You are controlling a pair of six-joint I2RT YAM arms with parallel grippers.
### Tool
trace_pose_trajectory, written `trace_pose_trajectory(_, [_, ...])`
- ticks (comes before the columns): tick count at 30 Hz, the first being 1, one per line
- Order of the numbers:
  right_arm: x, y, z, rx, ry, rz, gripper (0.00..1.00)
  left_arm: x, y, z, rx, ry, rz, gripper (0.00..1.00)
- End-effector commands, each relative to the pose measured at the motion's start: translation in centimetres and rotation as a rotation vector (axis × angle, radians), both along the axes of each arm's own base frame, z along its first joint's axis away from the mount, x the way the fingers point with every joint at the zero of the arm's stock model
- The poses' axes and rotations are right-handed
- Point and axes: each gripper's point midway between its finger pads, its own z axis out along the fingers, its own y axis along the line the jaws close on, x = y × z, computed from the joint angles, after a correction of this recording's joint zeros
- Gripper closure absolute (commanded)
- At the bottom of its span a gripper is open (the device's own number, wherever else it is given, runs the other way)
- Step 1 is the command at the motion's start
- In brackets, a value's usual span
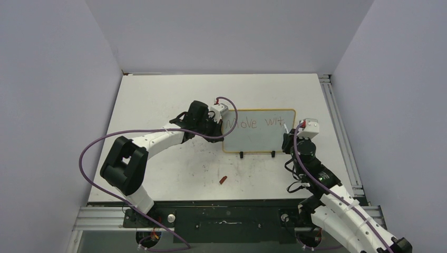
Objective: Write a sentence on the whiteboard
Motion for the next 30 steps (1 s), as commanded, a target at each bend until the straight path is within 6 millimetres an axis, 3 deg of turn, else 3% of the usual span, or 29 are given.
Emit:
trace_pose_trajectory(1, [-0.1,-0.3,2.8,0.028,-0.088,0.003,0.95,1.0,-0.7,3.6,-0.045,-0.094,-0.01,0.96])
trace_pose_trajectory(12, [1.3,-0.1,5.0,0.001,-0.155,-0.003,0.95,1.0,-0.7,3.7,-0.047,-0.096,-0.011,0.96])
trace_pose_trajectory(30, [2.8,-0.5,5.9,-0.028,-0.195,-0.042,0.95,1.0,-0.7,3.6,-0.048,-0.092,-0.013,0.96])
